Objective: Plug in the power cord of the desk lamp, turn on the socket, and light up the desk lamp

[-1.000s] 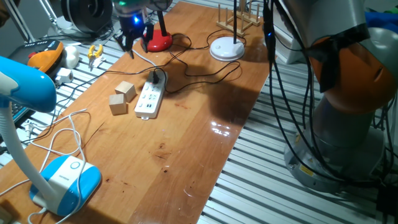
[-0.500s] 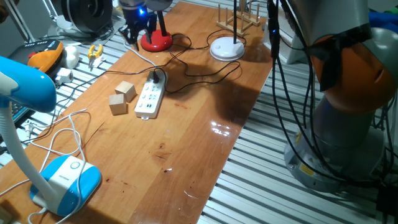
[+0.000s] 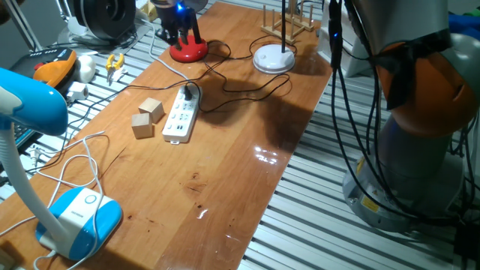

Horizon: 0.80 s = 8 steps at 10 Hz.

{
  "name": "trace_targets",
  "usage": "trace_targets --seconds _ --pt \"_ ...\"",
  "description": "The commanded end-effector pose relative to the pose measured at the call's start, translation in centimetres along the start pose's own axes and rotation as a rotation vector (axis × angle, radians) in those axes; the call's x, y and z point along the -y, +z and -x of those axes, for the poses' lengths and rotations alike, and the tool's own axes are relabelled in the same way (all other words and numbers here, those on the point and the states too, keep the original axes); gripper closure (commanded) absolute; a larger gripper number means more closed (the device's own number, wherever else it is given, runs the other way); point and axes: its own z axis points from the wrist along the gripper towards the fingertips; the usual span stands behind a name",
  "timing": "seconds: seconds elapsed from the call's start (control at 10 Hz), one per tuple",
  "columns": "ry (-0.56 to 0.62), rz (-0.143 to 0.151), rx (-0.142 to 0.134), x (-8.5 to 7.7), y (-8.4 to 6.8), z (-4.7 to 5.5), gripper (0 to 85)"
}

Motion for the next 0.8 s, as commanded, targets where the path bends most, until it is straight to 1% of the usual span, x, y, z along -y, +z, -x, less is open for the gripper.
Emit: trace_targets --seconds 0.0,0.1,0.3,0.4,0.5,0.7 --pt "-0.042 -0.043 0.001 0.5 0.3 -0.2 85.0" --pt "-0.064 -0.074 0.003 1.0 0.6 -0.5 85.0" --pt "-0.124 -0.197 0.004 2.0 1.0 -1.2 85.0" --pt "-0.150 -0.224 0.000 2.3 0.9 -1.6 85.0" --pt "-0.201 -0.228 -0.001 2.7 0.9 -1.9 85.0" --pt "-0.338 -0.258 -0.046 3.3 0.9 -2.6 85.0"
